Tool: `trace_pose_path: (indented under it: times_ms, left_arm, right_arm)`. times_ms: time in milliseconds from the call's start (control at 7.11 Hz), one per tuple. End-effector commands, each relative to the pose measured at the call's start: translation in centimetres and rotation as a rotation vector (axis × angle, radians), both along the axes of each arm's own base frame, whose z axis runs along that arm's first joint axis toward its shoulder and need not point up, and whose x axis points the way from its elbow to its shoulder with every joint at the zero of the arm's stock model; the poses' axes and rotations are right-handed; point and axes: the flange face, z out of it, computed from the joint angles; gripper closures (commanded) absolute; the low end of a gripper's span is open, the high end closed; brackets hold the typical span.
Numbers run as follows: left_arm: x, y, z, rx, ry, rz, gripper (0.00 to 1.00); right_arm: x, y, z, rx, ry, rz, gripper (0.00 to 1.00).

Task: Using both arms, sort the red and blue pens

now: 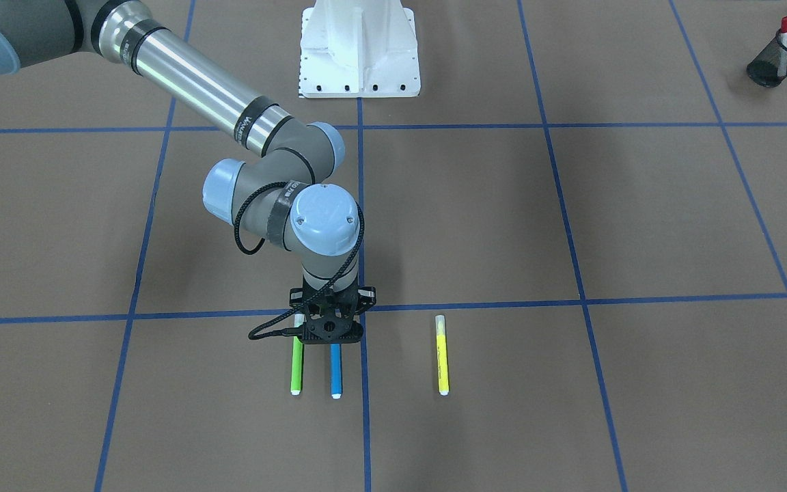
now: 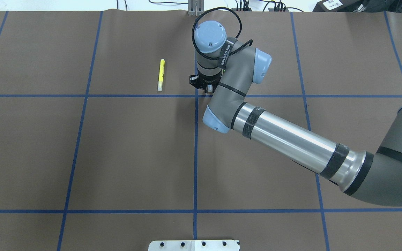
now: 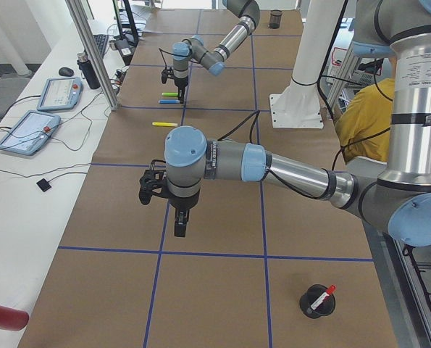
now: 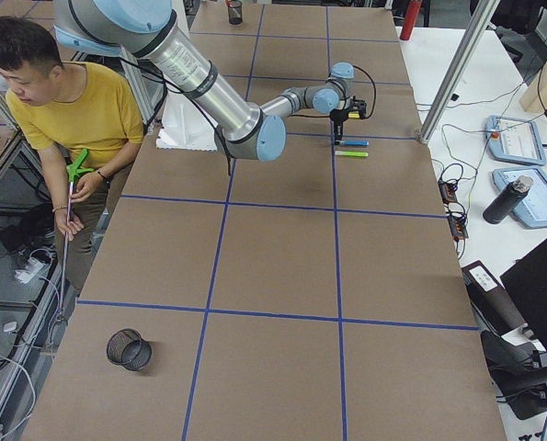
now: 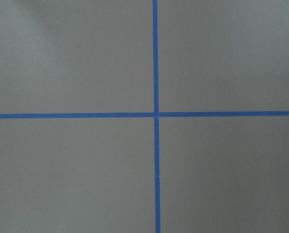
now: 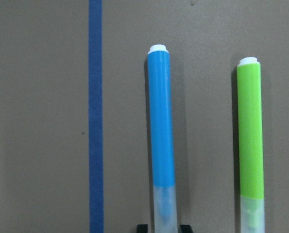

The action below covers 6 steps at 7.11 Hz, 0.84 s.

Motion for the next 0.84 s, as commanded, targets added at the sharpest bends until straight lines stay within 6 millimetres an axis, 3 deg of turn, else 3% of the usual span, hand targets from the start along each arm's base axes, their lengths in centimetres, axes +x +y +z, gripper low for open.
trace_pose_path:
  times_ms: [0,281,704]
  left_arm:
    - [-0.01,0.04,0.07,-0.001,-0.001,0.0,0.0]
    - [0.01,0.1,0.13,-0.002,0.0,0.0,0.0]
    - [0.01,0.11,0.06,-0.001,0.0,0.0,0.0]
  right_arm:
    - [-0.1,-0.08,0.58,-0.001,0.009,-0.005,0.66]
    - [-0.2,-0.16,0.7,0.003,0.013,-0.013,0.68]
    - [-0.24,-0.19,0.2,0.005,0.01,-0.012,1.0]
